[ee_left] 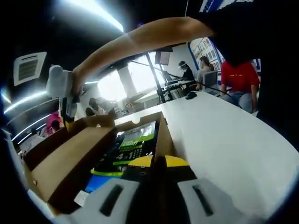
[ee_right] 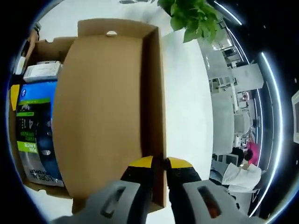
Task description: Operate the shoe box by opening the lid, removing the specified soft item, and placing it in the target area until the item is outside and the box remains undamaged.
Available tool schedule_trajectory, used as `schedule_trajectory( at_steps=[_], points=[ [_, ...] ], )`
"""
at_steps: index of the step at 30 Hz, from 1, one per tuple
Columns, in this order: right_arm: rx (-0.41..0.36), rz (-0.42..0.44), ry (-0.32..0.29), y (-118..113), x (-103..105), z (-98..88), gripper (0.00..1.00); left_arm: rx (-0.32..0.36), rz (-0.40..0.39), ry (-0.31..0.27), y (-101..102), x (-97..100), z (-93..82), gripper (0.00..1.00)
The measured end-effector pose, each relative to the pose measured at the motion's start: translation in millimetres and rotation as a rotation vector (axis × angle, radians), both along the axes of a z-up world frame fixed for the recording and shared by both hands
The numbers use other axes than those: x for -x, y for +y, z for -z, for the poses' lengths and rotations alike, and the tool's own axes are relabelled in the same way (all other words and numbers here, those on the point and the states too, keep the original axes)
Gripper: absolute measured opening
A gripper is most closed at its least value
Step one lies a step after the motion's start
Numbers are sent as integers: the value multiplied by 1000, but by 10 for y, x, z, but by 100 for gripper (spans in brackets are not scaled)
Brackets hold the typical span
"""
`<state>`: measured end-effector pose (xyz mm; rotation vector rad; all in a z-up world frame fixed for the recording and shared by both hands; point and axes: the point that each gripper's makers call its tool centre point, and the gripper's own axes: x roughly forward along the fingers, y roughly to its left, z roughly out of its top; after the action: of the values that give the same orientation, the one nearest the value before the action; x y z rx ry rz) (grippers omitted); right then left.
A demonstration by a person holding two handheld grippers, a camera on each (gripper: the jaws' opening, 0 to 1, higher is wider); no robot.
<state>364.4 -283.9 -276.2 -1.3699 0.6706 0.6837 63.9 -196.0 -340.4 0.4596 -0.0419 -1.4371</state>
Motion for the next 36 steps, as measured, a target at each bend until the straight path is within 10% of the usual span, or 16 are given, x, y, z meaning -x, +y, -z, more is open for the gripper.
schedule_trajectory(
  at_steps=[36],
  points=[
    [13, 48, 15, -1, -104, 458, 11, 2, 0, -3, 38, -45, 30, 6]
  ],
)
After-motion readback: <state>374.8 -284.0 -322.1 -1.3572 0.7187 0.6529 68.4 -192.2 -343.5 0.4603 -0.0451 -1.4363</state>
